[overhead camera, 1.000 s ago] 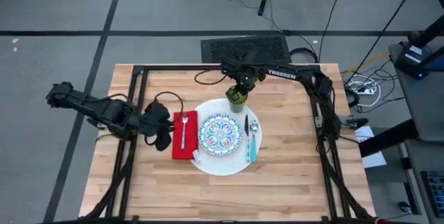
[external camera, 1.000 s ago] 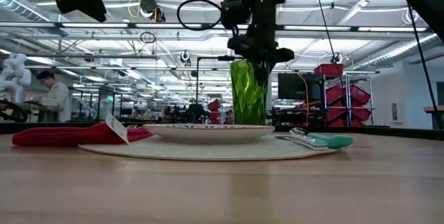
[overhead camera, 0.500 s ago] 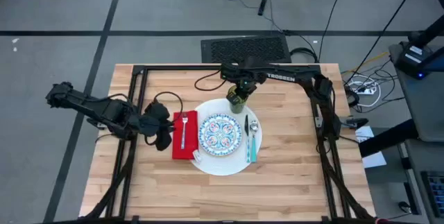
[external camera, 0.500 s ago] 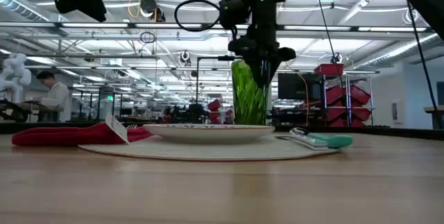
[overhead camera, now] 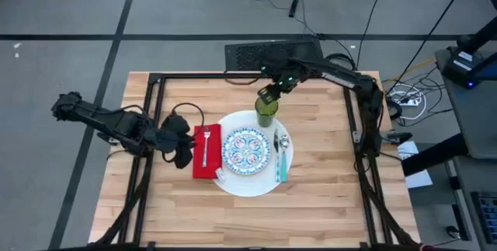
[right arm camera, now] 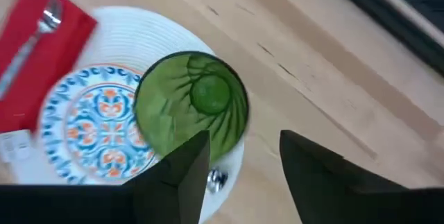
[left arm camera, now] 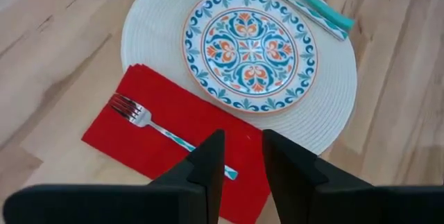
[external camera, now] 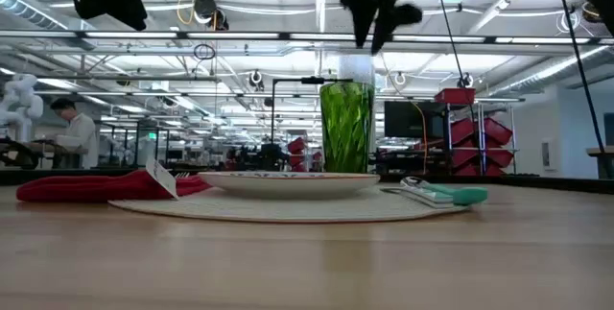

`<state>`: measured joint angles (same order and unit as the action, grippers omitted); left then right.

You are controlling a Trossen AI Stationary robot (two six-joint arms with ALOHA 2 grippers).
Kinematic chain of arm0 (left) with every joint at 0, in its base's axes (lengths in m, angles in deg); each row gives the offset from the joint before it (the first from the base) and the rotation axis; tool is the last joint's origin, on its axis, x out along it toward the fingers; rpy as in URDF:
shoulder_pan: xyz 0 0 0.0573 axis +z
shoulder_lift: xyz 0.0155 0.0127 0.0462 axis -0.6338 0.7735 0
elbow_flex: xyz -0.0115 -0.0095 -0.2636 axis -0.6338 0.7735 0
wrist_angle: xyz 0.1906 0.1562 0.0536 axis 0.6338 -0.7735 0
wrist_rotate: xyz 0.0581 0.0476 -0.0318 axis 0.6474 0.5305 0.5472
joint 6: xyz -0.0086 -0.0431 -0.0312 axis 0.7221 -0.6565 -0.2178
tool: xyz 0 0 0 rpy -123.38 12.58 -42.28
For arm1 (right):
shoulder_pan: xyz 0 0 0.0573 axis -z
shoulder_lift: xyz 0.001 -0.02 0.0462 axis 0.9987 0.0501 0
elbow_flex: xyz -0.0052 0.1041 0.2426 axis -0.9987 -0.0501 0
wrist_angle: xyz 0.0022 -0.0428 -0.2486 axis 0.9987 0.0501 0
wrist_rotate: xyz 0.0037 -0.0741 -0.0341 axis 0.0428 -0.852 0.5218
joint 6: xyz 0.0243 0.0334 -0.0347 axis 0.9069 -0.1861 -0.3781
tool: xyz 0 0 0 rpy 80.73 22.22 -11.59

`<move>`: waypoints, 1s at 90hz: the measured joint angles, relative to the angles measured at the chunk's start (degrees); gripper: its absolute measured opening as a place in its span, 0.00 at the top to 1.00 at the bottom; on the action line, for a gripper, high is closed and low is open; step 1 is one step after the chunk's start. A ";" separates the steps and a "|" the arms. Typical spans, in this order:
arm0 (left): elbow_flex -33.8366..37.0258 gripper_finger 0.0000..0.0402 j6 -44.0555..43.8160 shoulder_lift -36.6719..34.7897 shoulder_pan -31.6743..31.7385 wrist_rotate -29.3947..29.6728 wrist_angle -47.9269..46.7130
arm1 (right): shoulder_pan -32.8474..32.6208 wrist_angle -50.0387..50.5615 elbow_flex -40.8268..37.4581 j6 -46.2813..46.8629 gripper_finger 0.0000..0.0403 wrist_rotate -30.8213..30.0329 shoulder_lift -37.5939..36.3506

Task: Set table place
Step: Return to Home Position

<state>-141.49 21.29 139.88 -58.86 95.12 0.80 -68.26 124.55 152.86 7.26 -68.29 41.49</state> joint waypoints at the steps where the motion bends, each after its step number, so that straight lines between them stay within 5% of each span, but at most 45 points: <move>1: 0.00 0.79 0.01 0.00 0.00 -0.01 0.00 | -0.21 0.26 0.51 -0.14 0.61 0.00 -0.42; 34: 0.00 0.79 -0.87 0.00 0.00 -1.00 0.76 | -7.36 -4.19 4.28 1.38 0.61 0.39 -14.15; 47: -0.03 0.79 12.20 -0.08 1.17 6.44 6.02 | -9.90 -7.14 4.30 -0.73 0.61 -0.13 -16.72; 70: -1.70 0.79 30.94 -9.85 3.82 6.84 30.84 | -19.19 -16.87 4.24 -19.09 0.61 -0.33 -20.09; 90: 0.03 0.79 40.26 -24.01 3.76 6.31 31.53 | -23.14 -17.39 2.08 -27.21 0.61 0.01 -25.24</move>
<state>-141.46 61.55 115.88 -55.10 101.43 32.33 -91.40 107.16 154.95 -19.94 -68.28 16.25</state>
